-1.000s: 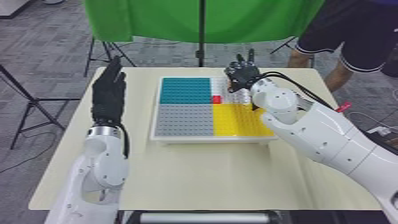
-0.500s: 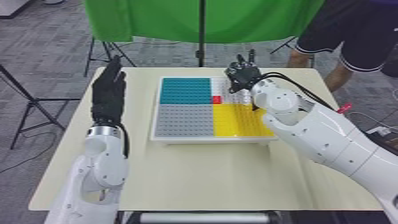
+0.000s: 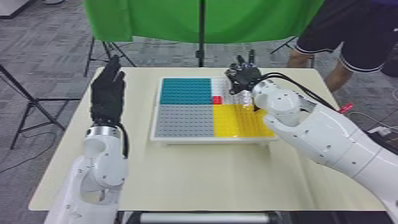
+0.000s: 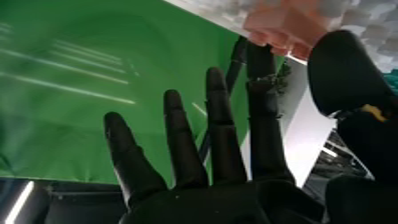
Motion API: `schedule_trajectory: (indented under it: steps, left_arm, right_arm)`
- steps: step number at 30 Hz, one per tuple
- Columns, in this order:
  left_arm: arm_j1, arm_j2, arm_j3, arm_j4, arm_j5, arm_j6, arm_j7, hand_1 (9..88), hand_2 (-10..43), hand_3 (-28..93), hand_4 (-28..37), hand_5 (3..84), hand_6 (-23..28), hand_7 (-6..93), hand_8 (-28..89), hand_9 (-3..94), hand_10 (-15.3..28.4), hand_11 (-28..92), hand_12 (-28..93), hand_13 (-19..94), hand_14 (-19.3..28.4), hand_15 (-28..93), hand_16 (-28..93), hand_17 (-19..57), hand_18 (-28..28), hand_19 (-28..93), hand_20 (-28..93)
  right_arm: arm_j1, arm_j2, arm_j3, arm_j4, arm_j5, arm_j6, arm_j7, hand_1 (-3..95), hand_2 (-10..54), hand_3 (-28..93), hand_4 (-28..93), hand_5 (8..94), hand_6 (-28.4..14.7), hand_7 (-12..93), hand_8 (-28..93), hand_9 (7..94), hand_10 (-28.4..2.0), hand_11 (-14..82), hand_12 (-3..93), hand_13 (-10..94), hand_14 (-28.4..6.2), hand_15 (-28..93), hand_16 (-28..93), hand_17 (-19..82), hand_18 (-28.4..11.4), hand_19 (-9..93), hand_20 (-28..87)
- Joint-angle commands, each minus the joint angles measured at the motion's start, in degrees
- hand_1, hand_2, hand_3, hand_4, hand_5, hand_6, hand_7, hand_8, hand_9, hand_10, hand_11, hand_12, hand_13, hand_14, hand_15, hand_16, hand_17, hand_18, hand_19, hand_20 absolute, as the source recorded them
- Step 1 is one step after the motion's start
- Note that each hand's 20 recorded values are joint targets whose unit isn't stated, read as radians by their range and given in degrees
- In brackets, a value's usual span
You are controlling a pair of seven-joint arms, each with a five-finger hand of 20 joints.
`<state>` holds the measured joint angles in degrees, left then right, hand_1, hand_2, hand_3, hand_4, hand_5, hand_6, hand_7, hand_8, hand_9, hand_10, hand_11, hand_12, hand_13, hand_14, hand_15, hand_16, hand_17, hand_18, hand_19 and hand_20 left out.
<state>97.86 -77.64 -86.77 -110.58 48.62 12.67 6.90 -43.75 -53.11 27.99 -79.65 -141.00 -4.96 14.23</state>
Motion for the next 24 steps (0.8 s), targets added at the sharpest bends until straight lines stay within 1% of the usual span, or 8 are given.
schedule_trajectory:
  steps: [1,7,9,19,24]
  left_arm:
    - [0.9,-0.45,-0.21,-0.22,-0.06,-0.1,0.09,25.6,6.3,73,-19.0,32.1,4.7,10.3,-9,19.1,8.1,5,15,9,9.2,-4,18,-12.0,4.0,9,17]
    - [1.3,-0.29,-0.06,-0.49,-0.19,-0.08,0.2,25.7,6.4,73,-19.1,32.1,4.7,10.4,-9,19.1,8.0,5,15,9,9.2,-4,18,-12.0,4.0,9,17]
    - [1.1,-0.28,0.03,-0.39,-0.07,-0.01,-0.05,25.7,6.4,73,-19.1,32.1,4.7,10.5,-9,19.1,8.0,5,15,9,9.2,-4,18,-12.0,4.0,10,17]
    - [1.2,-0.27,0.04,-0.43,-0.18,0.04,0.23,25.5,6.3,73,-19.1,32.2,4.7,10.4,-9,19.1,8.1,5,15,9,9.2,-4,17,-12.0,4.0,10,17]
    - [1.1,-0.29,0.07,-0.45,-0.28,0.02,0.35,25.5,6.3,73,-19.1,32.2,4.7,10.4,-9,19.1,8.0,4,15,9,9.2,-3,18,-12.0,4.0,9,17]
  right_arm:
    - [-2.2,1.0,-1.0,0.1,-0.5,-0.5,-1.1,28.6,-9.5,90,-23,45.0,9.3,66,-12,36.7,-6.6,9.5,18.3,22,-10.8,-1,38,1,-28.4,15,8]
    - [-2.2,1.3,-1.1,-0.3,0.0,0.3,-1.0,29.7,-9.5,89,-24,45.6,10.5,64,-1,37.4,-6.3,10.0,18.0,22,-10.5,-1,38,2,-28.4,15,8]
    - [-2.5,1.2,-0.7,-0.4,-0.5,0.5,-1.1,30.0,-9.5,89,-24,46.0,11.1,64,0,37.8,-6.1,10.3,17.9,23,-10.5,-1,37,2,-28.4,15,8]
    - [-0.7,1.6,-0.6,-1.4,0.4,1.1,-1.4,30.3,-9.5,89,-24,46.8,11.5,63,3,38.3,-5.9,11.1,17.5,23,-10.4,0,37,2,-28.4,15,8]
    - [0.7,1.8,-0.5,-2.4,0.3,0.4,-1.7,29.8,-9.5,89,-23,46.9,11.2,62,4,37.8,-6.1,10.6,17.3,22,-10.6,0,37,2,-28.4,15,8]
